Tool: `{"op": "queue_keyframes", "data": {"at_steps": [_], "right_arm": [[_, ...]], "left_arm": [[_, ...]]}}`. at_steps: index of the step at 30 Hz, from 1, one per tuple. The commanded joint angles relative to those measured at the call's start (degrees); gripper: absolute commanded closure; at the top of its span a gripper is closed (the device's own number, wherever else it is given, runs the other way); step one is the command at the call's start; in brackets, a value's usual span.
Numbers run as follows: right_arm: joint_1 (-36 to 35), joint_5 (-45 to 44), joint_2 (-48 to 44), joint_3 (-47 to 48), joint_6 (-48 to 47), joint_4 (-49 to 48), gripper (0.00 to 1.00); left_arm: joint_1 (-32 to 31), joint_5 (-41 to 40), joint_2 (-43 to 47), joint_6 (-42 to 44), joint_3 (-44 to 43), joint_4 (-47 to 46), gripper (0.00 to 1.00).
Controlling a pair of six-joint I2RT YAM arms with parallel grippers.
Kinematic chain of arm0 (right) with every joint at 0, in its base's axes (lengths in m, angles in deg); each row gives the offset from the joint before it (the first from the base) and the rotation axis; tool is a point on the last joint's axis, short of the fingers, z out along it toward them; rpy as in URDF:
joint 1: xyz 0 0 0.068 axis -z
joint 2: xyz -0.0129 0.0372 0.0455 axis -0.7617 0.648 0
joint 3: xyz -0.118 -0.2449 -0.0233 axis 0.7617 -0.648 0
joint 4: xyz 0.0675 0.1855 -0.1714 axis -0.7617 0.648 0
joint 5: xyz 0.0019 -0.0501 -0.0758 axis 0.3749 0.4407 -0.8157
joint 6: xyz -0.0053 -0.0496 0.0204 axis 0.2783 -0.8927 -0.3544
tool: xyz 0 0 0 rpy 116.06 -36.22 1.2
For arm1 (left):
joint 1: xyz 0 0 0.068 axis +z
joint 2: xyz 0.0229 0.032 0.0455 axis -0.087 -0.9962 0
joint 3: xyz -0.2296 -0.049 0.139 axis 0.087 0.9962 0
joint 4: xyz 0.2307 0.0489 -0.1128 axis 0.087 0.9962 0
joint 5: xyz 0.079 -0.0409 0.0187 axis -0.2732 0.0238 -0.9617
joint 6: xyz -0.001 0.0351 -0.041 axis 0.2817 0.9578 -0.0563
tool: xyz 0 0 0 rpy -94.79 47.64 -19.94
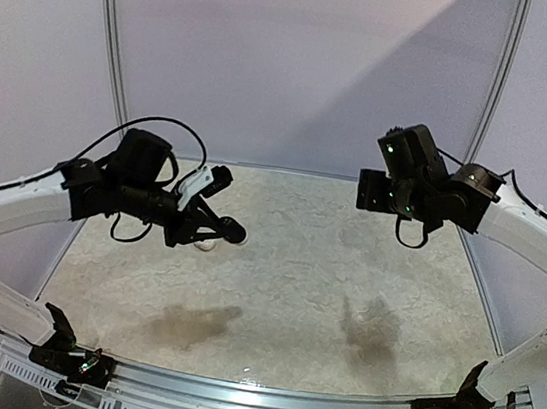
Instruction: Insert the wireless bluetooth earbuds into the charging case
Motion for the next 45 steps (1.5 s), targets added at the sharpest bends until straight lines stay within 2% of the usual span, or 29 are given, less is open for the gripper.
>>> {"op": "queue_keyframes", "data": {"at_steps": [1,2,6,9,12,14,16,21,23,25,26,27,28,33,37,40,45], "right_arm": [[1.86,8.12,-6.28,-9.67,10.49,-2.78,0.10],[2.66,9.74,-7.38,-11.01,11.01,-2.33,0.03],[4.23,11.40,-8.34,-14.57,13.66,1.38,0.01],[5.86,12.91,-8.12,-17.49,15.50,2.91,0.01],[6.49,14.04,-8.23,-20.38,17.07,2.04,0.01],[6.49,14.69,-8.16,-21.48,17.40,1.00,0.01],[6.48,15.03,-7.76,-21.84,17.64,0.46,0.01],[6.49,15.11,-6.21,-20.40,17.53,0.55,0.01],[6.47,14.85,-5.57,-19.92,17.37,0.77,0.01],[6.76,15.16,-5.00,-19.58,17.21,0.79,0.01],[7.14,15.76,-4.73,-19.56,17.10,0.65,0.01],[7.59,16.59,-4.25,-19.50,17.02,0.49,0.01],[8.07,17.35,-3.86,-19.36,17.04,0.55,0.01],[11.70,18.33,-3.31,-19.24,17.10,0.86,0.01],[19.81,21.79,-5.22,-21.78,15.58,-3.59,0.01],[28.25,24.76,-7.34,-25.70,13.34,-10.18,0.01],[38.40,18.45,-11.77,-31.78,10.94,-20.28,0.01]], "left_arm": [[4.54,1.04,-12.88,7.39,-15.05,29.44,1.00],[5.61,1.88,-16.16,7.71,-18.83,32.86,1.00],[12.31,8.37,-30.18,4.50,-33.51,43.21,1.00],[19.66,15.04,-37.95,-3.73,-38.34,41.68,1.00],[28.54,19.72,-41.02,-15.86,-34.79,31.15,1.00],[33.30,19.01,-41.23,-20.28,-30.52,23.14,1.00],[36.14,18.51,-41.29,-21.61,-26.75,18.09,1.00],[38.77,18.83,-42.32,-22.37,-21.35,12.90,1.00],[39.29,18.07,-42.77,-22.80,-19.79,11.18,0.87],[39.98,16.82,-42.84,-24.64,-18.22,9.53,0.67],[40.02,15.99,-42.68,-25.62,-17.36,8.72,0.49],[40.07,15.22,-42.29,-26.49,-16.35,7.84,0.15],[40.00,14.35,-41.58,-27.27,-15.57,7.38,0.02],[40.01,7.01,-36.20,-27.57,-15.62,12.22,0.01],[39.71,-3.50,-28.99,-23.08,-17.97,20.69,0.01],[38.93,-9.77,-19.82,-19.07,-14.82,22.53,0.01],[38.40,-16.85,0.49,-9.62,-5.93,20.62,0.01]]}}
